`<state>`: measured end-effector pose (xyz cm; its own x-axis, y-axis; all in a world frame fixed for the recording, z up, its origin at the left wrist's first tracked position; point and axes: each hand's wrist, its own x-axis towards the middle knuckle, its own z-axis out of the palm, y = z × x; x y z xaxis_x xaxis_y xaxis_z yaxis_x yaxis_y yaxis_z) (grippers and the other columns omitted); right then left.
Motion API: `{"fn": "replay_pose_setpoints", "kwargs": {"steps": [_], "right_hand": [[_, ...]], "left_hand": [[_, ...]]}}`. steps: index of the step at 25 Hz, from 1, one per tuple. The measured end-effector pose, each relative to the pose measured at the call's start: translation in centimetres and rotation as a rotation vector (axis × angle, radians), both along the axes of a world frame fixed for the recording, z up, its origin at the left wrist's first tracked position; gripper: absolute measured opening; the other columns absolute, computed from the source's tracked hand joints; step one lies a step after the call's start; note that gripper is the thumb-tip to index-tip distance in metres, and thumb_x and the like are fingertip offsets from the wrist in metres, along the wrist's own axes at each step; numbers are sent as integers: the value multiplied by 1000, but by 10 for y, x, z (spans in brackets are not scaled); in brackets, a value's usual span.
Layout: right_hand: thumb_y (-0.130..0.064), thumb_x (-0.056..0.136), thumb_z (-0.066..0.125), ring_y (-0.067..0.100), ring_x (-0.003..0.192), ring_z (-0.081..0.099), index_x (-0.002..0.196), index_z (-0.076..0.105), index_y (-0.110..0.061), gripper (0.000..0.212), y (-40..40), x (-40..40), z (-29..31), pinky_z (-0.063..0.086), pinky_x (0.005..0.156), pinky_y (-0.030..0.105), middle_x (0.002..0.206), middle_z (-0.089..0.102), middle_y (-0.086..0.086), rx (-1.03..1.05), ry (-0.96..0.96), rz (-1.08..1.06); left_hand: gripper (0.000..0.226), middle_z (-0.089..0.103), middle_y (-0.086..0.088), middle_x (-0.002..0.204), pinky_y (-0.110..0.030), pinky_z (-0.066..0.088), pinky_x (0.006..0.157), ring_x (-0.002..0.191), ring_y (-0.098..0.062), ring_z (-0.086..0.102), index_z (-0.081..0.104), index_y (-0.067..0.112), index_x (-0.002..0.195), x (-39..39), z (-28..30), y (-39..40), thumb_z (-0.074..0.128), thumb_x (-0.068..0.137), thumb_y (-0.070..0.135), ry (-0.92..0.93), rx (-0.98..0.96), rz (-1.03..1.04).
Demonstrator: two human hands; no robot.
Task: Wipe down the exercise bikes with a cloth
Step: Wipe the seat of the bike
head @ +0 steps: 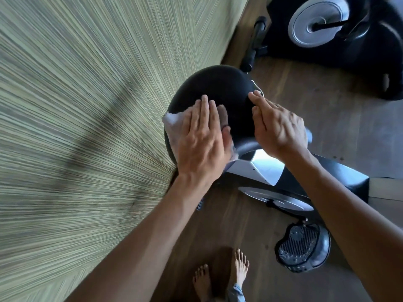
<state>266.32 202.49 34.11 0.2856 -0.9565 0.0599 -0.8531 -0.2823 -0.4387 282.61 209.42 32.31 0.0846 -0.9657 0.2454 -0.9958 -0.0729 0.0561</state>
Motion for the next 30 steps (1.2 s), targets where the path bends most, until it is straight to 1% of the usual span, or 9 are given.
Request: {"fn": "replay_pose_setpoints", "kwargs": {"steps": [2,6,8,12,15,18,21,26,30], "right_hand": [[-34,109,34,22,138,49,152,44,-32,44,0,0,0,44,100,41,156,44,-11,24,-30,-11],[-34,109,35,28,134,52,150,46,-31,42,1,-7,0,44,96,42,155,47,-7,25,-57,-4],[-33,109,36,29,133,52,149,47,-29,42,0,-7,1,45,96,43,154,48,-6,6,-64,9],[-33,108,37,27,134,51,147,51,-29,41,-3,-9,-3,42,101,41,152,51,-6,18,-89,-2],[-29,103,40,28,134,51,139,59,-17,42,-2,-3,5,40,108,41,148,55,3,-19,-284,-20],[-42,102,33,29,147,35,147,48,-4,61,34,34,11,26,121,48,157,42,15,-113,-220,63],[-55,98,22,36,154,17,155,30,1,80,57,90,-1,7,126,51,164,22,26,-101,104,92],[-50,95,34,34,154,21,154,37,-4,74,30,82,-7,14,126,48,162,29,23,-206,130,182],[-50,104,45,33,151,30,154,39,-4,68,43,-19,-28,25,122,50,161,34,19,-391,228,323]], "left_hand": [[63,26,-29,162,-47,19,125,153,-37,26,31,-5,155,-28,-3,-3,26,108,37,-31,6,34],[64,22,-24,165,-47,24,124,154,-34,23,27,-4,157,-4,-8,31,36,108,35,-270,-10,-417],[64,24,-17,166,-46,24,124,155,-27,24,31,0,157,21,-4,32,42,106,37,-234,4,-558],[68,27,-16,165,-41,14,127,155,-24,24,33,1,156,0,8,0,36,104,44,-41,48,-254],[64,20,-9,168,-29,2,127,157,-16,16,25,6,160,-10,29,-13,32,105,36,566,79,-234],[56,36,-3,163,-33,21,127,152,-10,29,37,9,157,28,35,3,39,105,30,992,-212,82],[56,45,2,158,-35,34,121,144,-3,39,45,15,153,46,29,15,35,103,39,1074,-188,273],[60,46,0,157,-31,31,121,143,-5,40,45,16,153,22,22,-21,29,103,46,1166,-224,247],[63,34,0,164,-25,18,124,152,-7,25,36,15,158,9,11,-14,21,104,44,834,-93,120]]}}
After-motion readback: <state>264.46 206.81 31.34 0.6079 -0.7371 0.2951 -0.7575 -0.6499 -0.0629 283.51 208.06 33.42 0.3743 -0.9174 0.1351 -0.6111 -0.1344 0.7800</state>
